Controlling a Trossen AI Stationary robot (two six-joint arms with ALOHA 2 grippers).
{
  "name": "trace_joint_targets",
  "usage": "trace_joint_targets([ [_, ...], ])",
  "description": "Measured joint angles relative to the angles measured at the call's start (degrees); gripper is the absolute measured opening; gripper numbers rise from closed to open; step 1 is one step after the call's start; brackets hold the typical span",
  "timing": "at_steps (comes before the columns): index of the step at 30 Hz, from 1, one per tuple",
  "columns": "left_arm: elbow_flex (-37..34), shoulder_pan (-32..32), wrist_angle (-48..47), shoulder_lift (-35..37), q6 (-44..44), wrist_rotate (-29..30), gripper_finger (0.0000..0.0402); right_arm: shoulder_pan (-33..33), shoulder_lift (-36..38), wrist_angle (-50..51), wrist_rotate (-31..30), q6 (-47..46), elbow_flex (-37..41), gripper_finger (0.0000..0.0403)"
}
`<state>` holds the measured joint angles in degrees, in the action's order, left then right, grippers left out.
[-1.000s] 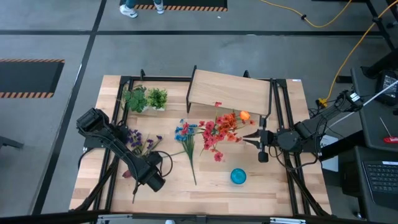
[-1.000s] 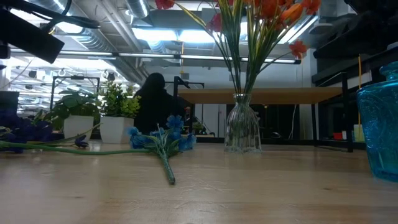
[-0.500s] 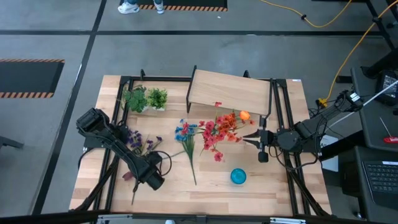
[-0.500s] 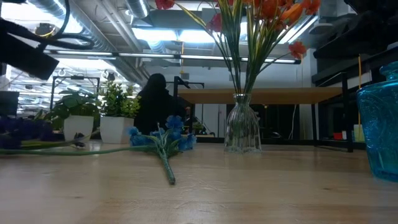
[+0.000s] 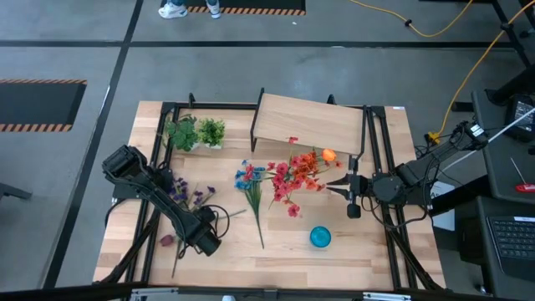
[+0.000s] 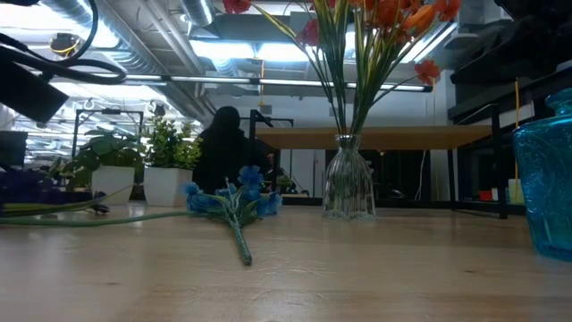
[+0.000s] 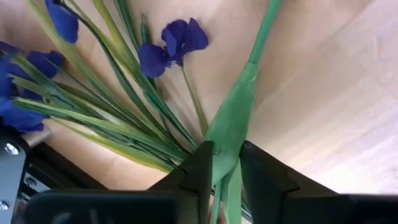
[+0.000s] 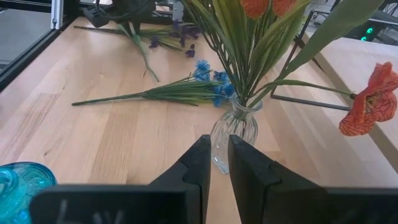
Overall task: Pick and place flowers into a vace then onto a shelf
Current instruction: Put the dark red tulip into the blue vase
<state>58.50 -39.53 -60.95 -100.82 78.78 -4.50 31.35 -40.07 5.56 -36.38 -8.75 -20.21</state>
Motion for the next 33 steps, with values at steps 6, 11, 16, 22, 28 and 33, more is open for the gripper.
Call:
trace_joint_targets([
  [6,0.0,0.0,0.01,0.0,0.15,-0.36,0.0007,0.02,0.0,0.0,0.0,-0.02,0.0,0.0058],
  [11,0.0,0.0,-0.13,0.0,0.48,-0.34,0.0002,0.01,0.0,0.0,0.0,-0.01,0.0,0.0058],
  [16,0.81,0.0,-0.76,0.0,-0.08,-0.34,0.0002,0.01,0.0,0.01,0.01,-0.02,0.0,0.0058],
  [22,7.66,0.0,-9.83,0.0,-1.55,0.47,0.0002,0.02,0.0,0.0,0.0,-0.02,0.0,0.0058],
  [28,16.68,-0.13,-16.66,0.0,-4.61,7.86,0.0002,0.0,0.02,0.0,0.01,-0.02,0.0,0.0058],
  [33,21.56,-0.13,-16.82,0.0,-9.49,16.61,0.0002,0.02,0.02,0.0,0.02,-0.02,0.0,0.0058],
])
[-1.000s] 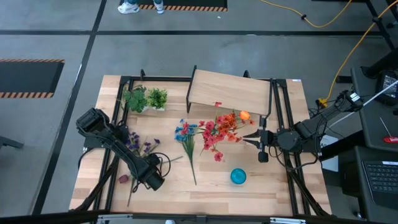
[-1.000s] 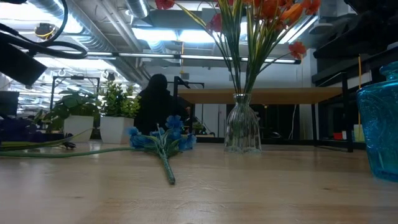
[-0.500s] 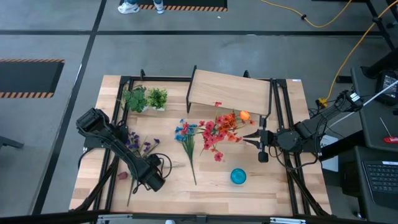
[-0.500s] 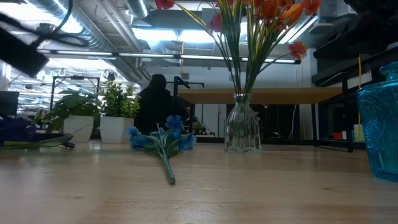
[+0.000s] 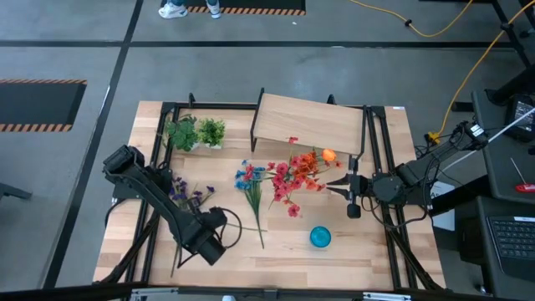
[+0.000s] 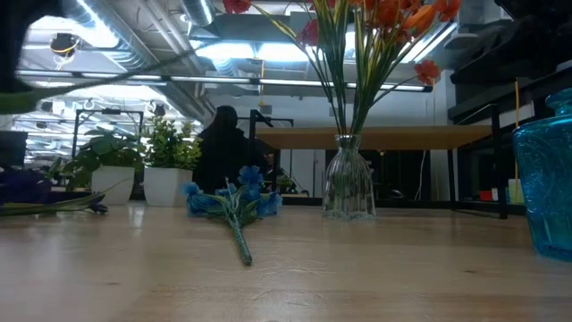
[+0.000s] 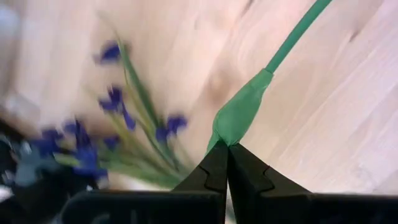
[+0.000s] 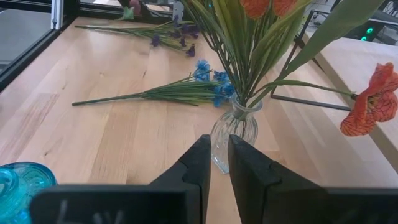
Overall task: Pick and place flowers into a vace then onto a shelf
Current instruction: Put the dark red tulip into the blue vase
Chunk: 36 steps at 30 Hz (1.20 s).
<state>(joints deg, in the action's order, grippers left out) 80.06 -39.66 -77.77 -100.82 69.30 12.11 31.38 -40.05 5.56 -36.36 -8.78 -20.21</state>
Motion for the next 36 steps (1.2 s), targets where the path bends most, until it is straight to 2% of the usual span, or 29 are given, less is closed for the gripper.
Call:
trace_joint_targets([
  [5,1.28,0.02,0.08,0.0,-3.04,4.67,0.0002,-0.02,0.0,0.0,0.0,0.0,0.0,0.0058],
  [9,1.36,0.45,0.08,-0.81,-3.76,4.94,0.0002,-0.01,0.0,-0.2,-0.01,0.0,0.0,0.0058],
  [14,2.4,2.21,1.88,-4.24,-10.26,5.08,0.0002,-0.02,0.0,-1.82,0.0,0.04,0.0,0.0058],
  [23,16.41,4.59,-1.55,-12.93,-25.89,13.87,0.0002,-0.01,0.0,-2.16,0.79,-1.81,0.0,0.0058],
  [30,30.87,4.57,-12.71,-21.38,-33.0,21.54,0.0002,0.01,-1.17,-9.26,8.66,-4.5,0.0,0.0058],
  [33,34.06,4.4,-11.31,-22.67,-38.88,24.26,0.0002,0.01,-3.32,-15.04,11.86,-2.1,-0.01,0.0058],
  [36,36.08,4.31,-12.2,-22.9,-40.98,28.45,0.0002,0.0,-5.94,-19.35,14.6,-0.55,-0.07,0.0058],
])
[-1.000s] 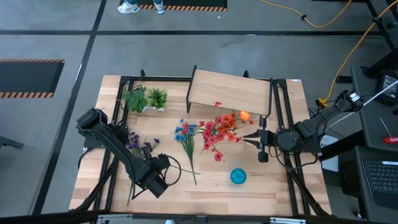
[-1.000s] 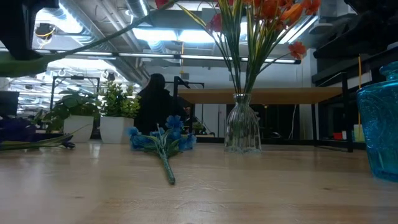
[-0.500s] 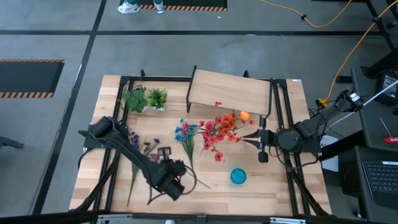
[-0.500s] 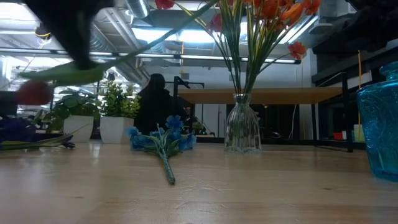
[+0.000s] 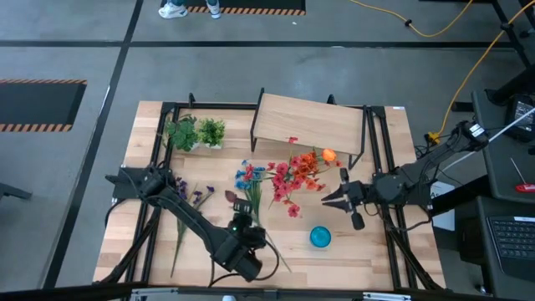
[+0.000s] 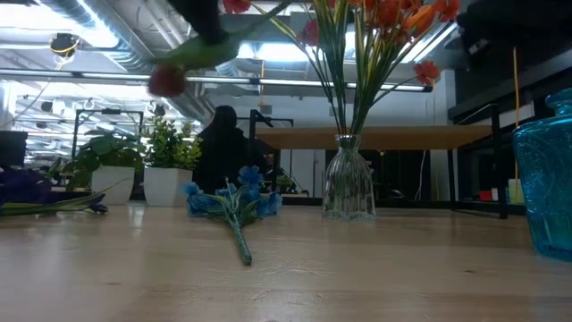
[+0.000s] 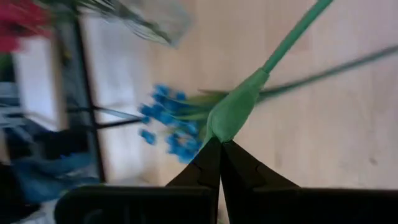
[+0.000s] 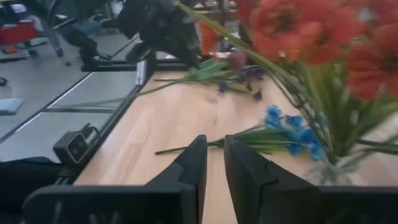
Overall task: Pick and place flowers into a vace then onto a shelf
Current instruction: Put the dark red tulip into the blue vase
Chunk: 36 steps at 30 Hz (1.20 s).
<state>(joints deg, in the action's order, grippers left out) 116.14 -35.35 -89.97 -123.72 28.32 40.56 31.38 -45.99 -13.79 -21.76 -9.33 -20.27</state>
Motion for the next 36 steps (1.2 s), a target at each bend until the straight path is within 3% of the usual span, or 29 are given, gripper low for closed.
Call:
trace_joint_targets([
  [12,0.06,0.24,0.18,0.11,-14.87,16.59,0.0002,-0.11,-14.38,-17.18,0.88,-2.8,-0.02,0.0058],
  [17,0.04,0.11,0.19,0.11,-25.71,20.15,0.0002,-0.11,-18.78,-26.76,0.9,-2.45,-0.02,0.0058],
  [25,0.01,-0.74,0.6,0.11,-33.95,28.65,0.0002,-0.13,-23.81,-36.02,4.92,-3.94,-0.02,0.0059],
  [36,0.01,-3.51,14.95,0.13,-60.66,45.49,0.0002,-1.49,-32.4,-38.18,6.71,-3.91,-7.68,0.0059],
])
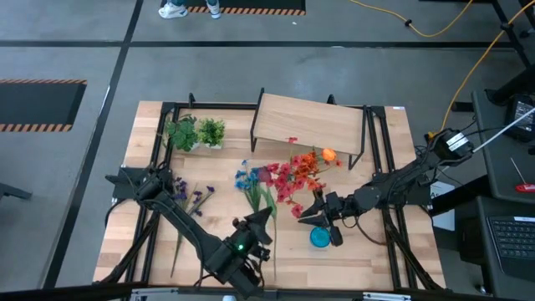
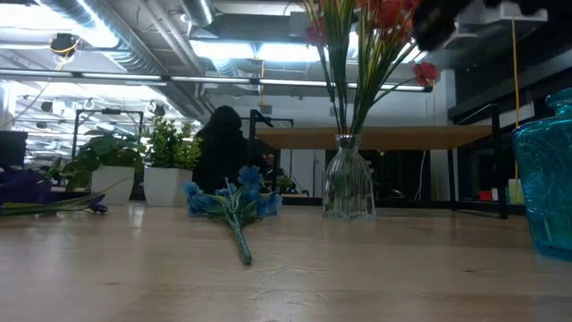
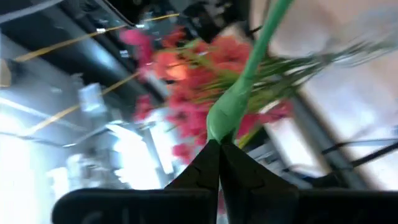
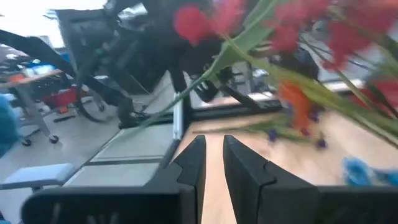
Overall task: Pick and place flowers into a vace then onto a shelf
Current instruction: Put the dark red tulip into the blue vase
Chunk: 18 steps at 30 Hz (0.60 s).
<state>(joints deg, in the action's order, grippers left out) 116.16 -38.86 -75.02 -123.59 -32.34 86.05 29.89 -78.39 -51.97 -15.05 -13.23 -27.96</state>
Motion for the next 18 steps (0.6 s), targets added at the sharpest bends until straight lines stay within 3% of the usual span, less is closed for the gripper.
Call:
trace_joint_targets([
  [3,0.0,-0.65,3.91,0.02,-8.08,3.89,0.0002,-0.15,-1.67,-0.03,6.41,0.15,-3.25,0.0059],
  [7,0.0,-1.39,7.8,0.02,-14.68,3.99,0.0002,-0.11,-3.04,1.19,12.05,0.75,-6.99,0.0058],
  [13,0.0,-1.98,8.23,0.04,-14.12,4.01,0.0002,-0.32,-3.49,3.26,12.17,3.29,-9.13,0.0059],
  [18,-0.02,-1.98,8.23,0.04,-15.22,4.01,0.0002,-1.58,-6.07,1.45,12.15,0.21,-9.15,0.0059],
])
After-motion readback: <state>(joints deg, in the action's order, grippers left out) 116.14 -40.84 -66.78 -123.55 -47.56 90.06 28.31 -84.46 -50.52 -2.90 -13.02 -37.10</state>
